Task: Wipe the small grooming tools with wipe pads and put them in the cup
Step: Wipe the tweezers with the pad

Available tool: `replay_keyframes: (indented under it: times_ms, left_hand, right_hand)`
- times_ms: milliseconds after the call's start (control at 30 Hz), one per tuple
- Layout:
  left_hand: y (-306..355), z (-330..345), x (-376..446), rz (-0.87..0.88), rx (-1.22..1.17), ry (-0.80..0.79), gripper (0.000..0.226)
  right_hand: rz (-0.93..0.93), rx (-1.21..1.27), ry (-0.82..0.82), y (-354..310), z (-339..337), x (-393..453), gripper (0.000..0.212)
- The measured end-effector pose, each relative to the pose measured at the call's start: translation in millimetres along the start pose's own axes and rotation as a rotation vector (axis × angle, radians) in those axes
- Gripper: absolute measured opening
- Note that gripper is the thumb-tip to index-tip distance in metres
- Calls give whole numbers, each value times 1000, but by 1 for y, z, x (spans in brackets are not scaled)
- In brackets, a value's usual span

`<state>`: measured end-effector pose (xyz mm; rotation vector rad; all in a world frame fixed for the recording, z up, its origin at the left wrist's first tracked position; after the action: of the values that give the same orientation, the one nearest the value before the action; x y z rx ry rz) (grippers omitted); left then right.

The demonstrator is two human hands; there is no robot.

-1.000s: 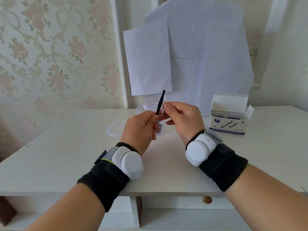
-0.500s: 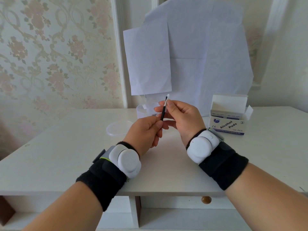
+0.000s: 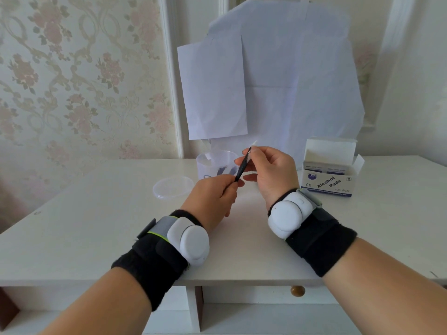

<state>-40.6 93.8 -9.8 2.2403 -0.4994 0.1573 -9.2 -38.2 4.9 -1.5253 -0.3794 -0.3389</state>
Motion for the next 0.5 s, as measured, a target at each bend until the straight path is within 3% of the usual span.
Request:
replay_keyframes:
  times_ms: [167,500]
  left_hand:
    - [1,-4,-2,2,-24,21,27]
    - [3,-9,-4,29,-15,96,33]
  right_hand:
    - [-15,2,-90,2,1,0,26]
    - [-102,-250,-230,4,9,-4,16]
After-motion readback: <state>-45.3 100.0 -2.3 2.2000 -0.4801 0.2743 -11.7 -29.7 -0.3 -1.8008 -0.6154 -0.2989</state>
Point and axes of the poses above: each hand's wrist, its own x-axis towards the middle knuckle, its own z-axis out of the palm, y = z × x, the point moved 2 cm from there along x, towards the middle knuckle, and after that the axes turned 12 degrees about -y, right-handed, at the moved point
